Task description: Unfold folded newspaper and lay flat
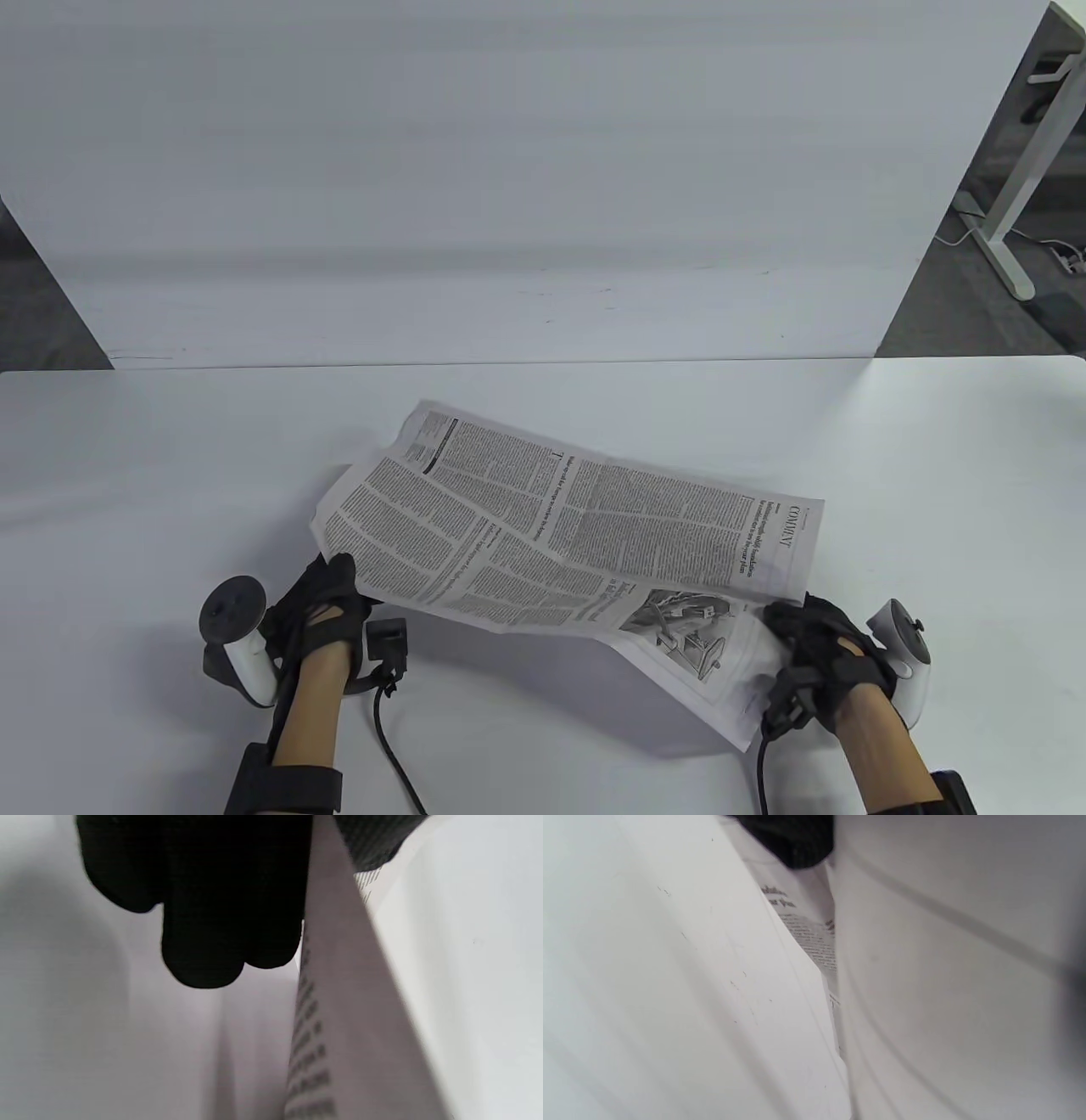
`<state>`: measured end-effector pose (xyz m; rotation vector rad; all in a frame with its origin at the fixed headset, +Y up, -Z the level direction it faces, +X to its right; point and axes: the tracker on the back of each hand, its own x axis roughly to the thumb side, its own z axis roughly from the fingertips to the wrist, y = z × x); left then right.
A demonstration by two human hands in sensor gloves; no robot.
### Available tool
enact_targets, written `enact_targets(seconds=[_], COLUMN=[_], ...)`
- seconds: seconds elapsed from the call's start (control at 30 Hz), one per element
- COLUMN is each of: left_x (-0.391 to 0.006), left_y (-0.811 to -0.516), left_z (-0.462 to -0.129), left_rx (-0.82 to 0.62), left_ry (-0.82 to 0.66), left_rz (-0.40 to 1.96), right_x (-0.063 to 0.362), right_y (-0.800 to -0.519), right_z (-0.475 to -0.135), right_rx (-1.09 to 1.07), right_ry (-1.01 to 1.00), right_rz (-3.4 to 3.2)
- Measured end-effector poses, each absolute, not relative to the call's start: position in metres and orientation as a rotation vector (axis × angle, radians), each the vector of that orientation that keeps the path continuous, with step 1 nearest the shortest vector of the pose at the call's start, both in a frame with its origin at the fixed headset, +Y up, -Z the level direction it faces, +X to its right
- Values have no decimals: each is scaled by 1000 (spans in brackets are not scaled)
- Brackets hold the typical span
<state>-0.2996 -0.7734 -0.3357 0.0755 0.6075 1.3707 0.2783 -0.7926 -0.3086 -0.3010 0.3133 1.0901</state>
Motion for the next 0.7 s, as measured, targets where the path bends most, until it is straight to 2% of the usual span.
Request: enact_targets(seconds=[0.1, 0.23, 0.5, 0.63, 0.7], left_x=[-298, -284, -210, -176, -162], left_y=[-780, -796, -805, -807, -801], left_z=[-335, -336, -332, -325, -321], left_rx=[35, -126, -429, -567, -582], left_ry=[605, 539, 365, 299, 245], left_rz=[1440, 1605, 1708, 1863, 1959], right_x=[276, 275, 266, 261, 259], right_y=[-793, -792, -784, -780, -778], right_z=[-305, -303, -299, -298, -297], right_rx=[-318, -342, -316, -299, -291], right_ry=[306, 251, 224, 219, 213], right_rz=[1000, 928, 914, 940, 958])
